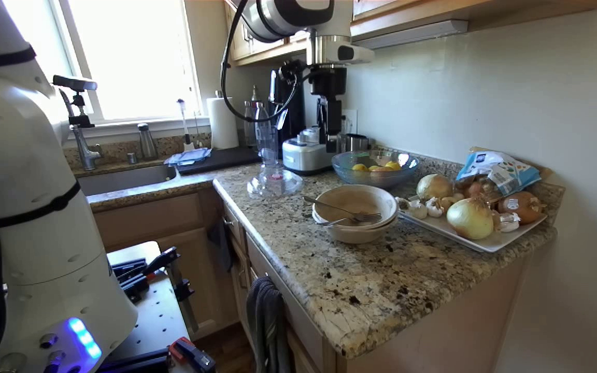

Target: Pick up the fork and put it on the table, pick up the other fork and put it on the table then pick up the bowl and put it on the table.

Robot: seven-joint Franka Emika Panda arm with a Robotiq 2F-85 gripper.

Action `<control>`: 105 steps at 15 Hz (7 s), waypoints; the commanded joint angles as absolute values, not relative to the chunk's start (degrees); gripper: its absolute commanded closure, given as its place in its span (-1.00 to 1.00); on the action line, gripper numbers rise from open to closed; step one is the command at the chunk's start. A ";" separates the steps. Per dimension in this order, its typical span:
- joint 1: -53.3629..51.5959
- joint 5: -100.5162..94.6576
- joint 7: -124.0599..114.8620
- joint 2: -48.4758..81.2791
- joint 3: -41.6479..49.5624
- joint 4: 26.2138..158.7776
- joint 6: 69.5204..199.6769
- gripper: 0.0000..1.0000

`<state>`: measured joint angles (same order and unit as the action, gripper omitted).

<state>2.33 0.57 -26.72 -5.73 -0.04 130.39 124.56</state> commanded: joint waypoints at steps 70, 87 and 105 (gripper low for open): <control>-11.31 3.05 -22.89 12.29 -10.11 132.85 150.14 0.87; -12.38 2.94 -20.26 21.33 -7.56 127.27 155.88 0.93; -17.11 0.06 -21.15 19.09 -5.02 128.36 158.23 -0.57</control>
<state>-14.72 2.04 -20.17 23.10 -7.35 126.46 160.07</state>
